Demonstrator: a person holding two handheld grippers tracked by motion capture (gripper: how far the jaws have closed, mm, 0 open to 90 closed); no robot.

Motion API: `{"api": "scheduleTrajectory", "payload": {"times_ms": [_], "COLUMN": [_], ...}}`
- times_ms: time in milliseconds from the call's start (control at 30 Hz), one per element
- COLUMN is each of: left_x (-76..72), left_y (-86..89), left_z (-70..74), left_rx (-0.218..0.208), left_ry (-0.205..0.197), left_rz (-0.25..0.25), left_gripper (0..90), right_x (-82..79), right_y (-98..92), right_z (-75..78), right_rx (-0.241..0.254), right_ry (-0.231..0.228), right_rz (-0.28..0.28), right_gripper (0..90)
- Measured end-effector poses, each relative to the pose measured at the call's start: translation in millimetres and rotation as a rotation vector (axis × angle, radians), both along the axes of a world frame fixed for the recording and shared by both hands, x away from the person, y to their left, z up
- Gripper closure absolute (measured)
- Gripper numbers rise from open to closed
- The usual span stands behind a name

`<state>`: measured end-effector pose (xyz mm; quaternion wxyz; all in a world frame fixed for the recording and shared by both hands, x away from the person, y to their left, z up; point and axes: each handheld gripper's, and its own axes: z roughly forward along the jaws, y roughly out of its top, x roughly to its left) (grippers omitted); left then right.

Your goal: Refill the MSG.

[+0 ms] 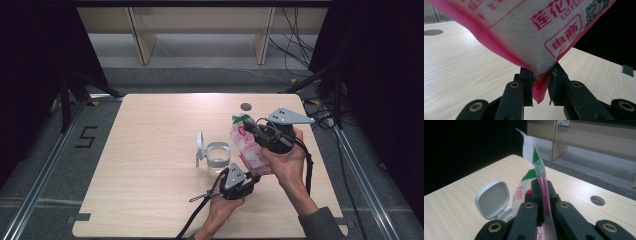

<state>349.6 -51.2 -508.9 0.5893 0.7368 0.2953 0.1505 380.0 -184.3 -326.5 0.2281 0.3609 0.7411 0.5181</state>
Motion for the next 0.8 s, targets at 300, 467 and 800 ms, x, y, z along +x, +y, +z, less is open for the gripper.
{"api": "scheduleTrajectory", "payload": {"times_ms": [300, 467, 800], "left_x": [3.4, 4.4, 5.9], "left_y": [-3.4, -4.6, -2.5], "left_z": [-0.8, -0.9, -2.6], "left_rx": [-0.039, -0.063, -0.090], "left_ry": [0.017, 0.019, 0.033], "left_rz": [-0.011, -0.018, -0.017], "left_gripper": [75.5, 75.7, 75.9], "right_x": [5.0, 6.2, 10.5], "right_y": [5.2, 16.2, 31.9], "right_z": [-1.5, -3.4, -8.3], "right_rx": [-0.010, -0.037, -0.070], "right_ry": [0.004, 0.003, 0.000], "right_rz": [0.000, 0.015, 0.040], "right_gripper": [90.0, 90.0, 90.0]}}
